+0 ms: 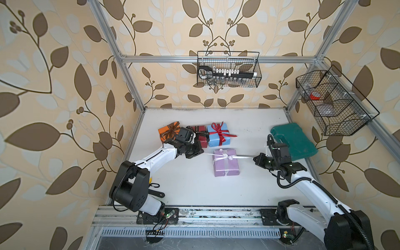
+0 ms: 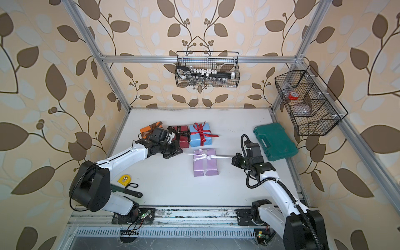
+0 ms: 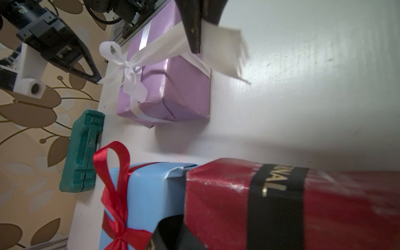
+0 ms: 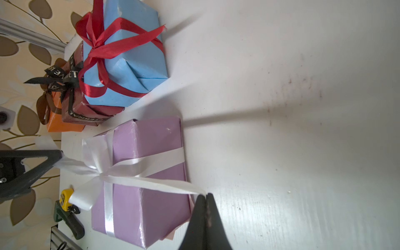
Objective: Untie the ribbon bows on the gift boxes
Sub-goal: Untie the ribbon from the gift box.
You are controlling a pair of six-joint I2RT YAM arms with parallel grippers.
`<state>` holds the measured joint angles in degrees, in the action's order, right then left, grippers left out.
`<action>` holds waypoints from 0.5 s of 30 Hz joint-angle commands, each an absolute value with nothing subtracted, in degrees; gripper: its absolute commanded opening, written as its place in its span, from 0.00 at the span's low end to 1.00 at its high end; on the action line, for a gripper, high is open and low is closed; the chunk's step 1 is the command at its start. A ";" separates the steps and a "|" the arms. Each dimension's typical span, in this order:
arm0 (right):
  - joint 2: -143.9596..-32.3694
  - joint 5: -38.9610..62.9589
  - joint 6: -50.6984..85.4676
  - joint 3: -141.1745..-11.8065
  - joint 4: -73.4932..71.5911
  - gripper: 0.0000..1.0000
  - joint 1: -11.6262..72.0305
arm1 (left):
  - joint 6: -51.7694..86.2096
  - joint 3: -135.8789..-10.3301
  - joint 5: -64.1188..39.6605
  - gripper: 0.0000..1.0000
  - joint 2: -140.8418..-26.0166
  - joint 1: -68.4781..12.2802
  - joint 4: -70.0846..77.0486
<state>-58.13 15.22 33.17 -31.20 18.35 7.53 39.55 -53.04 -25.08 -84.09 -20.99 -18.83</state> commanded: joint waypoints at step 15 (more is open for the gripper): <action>-55.04 14.25 28.94 -33.38 23.25 0.00 -0.76 | 34.42 -48.10 -24.17 0.00 -74.75 -12.07 -23.91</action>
<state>-55.55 15.20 30.55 -31.75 21.19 0.08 36.67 -48.75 -24.97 -76.44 -12.99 -22.61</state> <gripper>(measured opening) 0.047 0.047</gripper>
